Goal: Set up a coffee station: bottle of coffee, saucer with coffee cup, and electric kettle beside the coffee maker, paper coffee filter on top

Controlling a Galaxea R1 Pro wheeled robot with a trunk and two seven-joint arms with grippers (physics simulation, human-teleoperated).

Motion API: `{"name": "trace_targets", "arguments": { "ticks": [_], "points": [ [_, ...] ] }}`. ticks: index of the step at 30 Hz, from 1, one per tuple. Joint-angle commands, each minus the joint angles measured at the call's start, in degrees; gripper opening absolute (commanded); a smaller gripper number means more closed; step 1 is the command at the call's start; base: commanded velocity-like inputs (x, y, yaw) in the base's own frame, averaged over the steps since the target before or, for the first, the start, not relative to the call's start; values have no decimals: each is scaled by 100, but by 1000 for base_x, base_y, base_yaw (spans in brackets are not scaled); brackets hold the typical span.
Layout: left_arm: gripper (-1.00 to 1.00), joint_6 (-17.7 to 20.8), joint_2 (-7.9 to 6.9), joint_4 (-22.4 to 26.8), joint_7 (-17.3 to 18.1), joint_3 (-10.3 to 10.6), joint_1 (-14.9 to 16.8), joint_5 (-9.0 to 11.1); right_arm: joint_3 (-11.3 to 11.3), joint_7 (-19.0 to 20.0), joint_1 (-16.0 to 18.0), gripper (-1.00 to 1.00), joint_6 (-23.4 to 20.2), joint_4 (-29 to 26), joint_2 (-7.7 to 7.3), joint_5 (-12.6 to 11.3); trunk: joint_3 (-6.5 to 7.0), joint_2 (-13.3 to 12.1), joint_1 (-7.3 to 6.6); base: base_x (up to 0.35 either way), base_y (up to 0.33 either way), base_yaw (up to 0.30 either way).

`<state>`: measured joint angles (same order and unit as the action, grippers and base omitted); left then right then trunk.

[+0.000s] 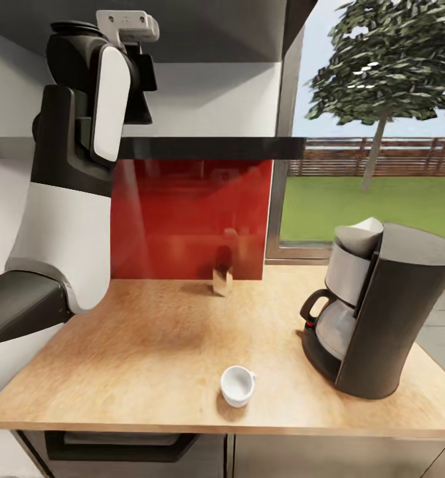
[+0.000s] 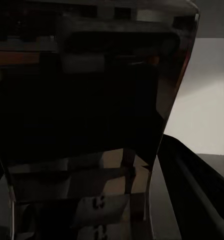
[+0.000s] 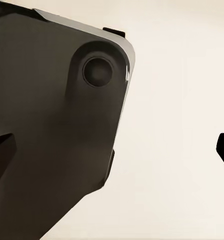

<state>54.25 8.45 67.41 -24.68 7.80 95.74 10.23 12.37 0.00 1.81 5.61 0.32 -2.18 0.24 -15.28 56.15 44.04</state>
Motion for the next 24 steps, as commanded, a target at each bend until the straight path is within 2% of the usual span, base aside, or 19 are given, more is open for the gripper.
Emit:
{"name": "trace_targets", "arguments": {
  "ticks": [1,6,13,24],
  "points": [
    [-100,15,-1,5,-51,5,6,52,26,0,3,100,16,2,-1,2,-8,6,-3,-314,0,0],
    [-100,15,-1,9,-46,3,6,57,35,0,3,100,17,-5,-8,-5,-8,6,-3,-300,0,0],
    [-100,15,-1,10,-43,1,6,58,37,-2,3,100,19,-6,-25,-7,-8,6,-3,-102,0,0],
    [-100,24,-1,9,-23,-12,6,72,14,-9,3,100,19,-35,-31,-29,-8,6,-3,-283,0,0]
  ]
}}
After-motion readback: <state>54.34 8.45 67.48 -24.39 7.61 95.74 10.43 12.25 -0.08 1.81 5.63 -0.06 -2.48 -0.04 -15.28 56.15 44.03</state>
